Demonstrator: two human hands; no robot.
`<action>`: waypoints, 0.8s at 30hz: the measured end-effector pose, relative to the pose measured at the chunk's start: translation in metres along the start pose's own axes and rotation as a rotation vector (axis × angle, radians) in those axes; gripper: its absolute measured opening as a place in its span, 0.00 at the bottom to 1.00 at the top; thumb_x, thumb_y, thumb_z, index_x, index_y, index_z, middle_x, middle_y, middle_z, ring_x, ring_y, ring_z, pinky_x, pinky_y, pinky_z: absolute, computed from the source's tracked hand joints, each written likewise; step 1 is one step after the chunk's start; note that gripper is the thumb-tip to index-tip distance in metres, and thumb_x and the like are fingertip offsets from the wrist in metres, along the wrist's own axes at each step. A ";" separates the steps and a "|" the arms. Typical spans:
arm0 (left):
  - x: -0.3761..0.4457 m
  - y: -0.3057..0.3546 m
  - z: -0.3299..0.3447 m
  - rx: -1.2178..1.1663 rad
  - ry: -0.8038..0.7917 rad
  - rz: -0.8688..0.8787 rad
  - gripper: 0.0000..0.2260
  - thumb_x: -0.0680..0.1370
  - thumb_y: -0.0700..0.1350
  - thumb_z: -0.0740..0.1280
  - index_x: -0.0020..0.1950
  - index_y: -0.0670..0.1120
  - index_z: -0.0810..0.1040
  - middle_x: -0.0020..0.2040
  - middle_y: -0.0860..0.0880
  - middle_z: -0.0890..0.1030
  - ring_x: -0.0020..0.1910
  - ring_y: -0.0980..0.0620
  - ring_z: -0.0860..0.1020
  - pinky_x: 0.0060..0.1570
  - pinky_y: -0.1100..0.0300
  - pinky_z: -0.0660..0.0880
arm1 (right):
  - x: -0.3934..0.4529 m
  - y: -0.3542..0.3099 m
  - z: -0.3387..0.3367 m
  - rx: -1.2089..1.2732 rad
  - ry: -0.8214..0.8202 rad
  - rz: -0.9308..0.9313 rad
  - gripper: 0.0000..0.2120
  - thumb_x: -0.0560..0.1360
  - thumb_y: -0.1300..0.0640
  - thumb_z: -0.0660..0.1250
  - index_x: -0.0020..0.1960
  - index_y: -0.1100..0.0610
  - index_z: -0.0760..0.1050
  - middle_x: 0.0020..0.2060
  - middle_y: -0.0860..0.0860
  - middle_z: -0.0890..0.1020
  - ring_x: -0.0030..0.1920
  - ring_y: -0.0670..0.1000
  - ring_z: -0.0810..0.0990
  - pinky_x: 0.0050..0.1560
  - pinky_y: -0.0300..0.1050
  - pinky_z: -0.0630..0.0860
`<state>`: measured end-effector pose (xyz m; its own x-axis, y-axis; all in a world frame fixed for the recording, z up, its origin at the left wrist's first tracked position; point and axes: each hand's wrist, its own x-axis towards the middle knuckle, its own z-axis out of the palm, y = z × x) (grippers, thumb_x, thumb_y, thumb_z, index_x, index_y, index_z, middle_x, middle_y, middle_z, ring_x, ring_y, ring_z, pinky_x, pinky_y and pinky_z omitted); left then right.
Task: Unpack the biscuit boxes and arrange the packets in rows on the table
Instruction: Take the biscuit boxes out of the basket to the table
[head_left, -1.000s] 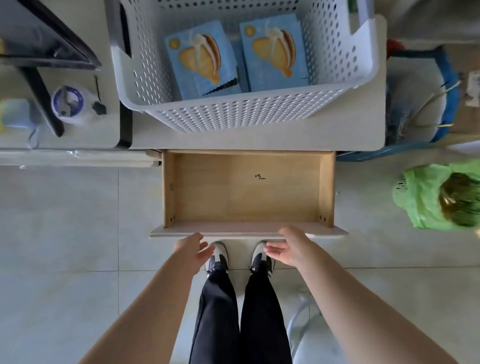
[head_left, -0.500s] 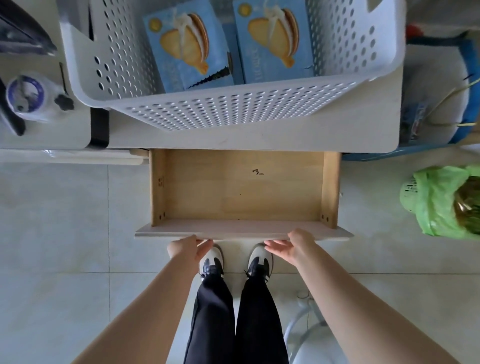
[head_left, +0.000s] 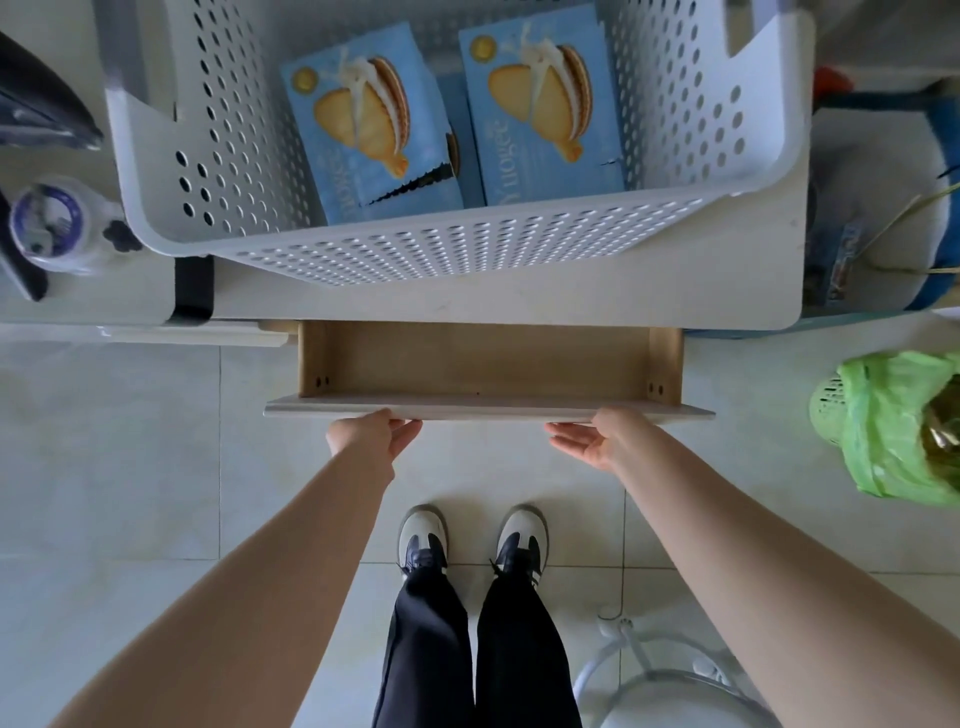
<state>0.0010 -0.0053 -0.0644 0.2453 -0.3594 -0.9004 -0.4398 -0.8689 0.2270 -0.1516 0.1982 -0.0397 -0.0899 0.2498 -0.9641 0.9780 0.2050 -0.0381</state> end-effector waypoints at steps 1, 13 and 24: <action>0.001 0.003 0.001 0.001 0.000 -0.006 0.07 0.78 0.34 0.66 0.40 0.36 0.77 0.30 0.43 0.83 0.35 0.42 0.85 0.51 0.49 0.81 | 0.000 -0.003 0.000 -0.016 0.000 -0.004 0.20 0.83 0.67 0.42 0.74 0.67 0.56 0.60 0.70 0.76 0.59 0.67 0.79 0.60 0.63 0.74; 0.006 0.024 0.013 0.008 -0.044 0.019 0.13 0.79 0.33 0.63 0.36 0.37 0.79 0.29 0.44 0.83 0.39 0.43 0.85 0.56 0.50 0.79 | 0.015 -0.022 0.003 -0.009 -0.026 -0.056 0.22 0.82 0.67 0.41 0.72 0.64 0.60 0.57 0.68 0.75 0.67 0.69 0.71 0.69 0.64 0.65; -0.016 0.071 0.043 -0.141 -0.258 0.165 0.17 0.76 0.23 0.59 0.61 0.35 0.71 0.46 0.40 0.78 0.31 0.47 0.83 0.48 0.50 0.82 | 0.003 -0.070 0.023 0.057 0.000 -0.185 0.19 0.82 0.65 0.42 0.66 0.66 0.67 0.61 0.63 0.78 0.59 0.61 0.80 0.49 0.55 0.76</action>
<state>-0.0709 -0.0467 -0.0502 -0.0537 -0.4165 -0.9076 -0.3272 -0.8514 0.4101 -0.2159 0.1632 -0.0462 -0.2693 0.2128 -0.9393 0.9539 0.1933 -0.2297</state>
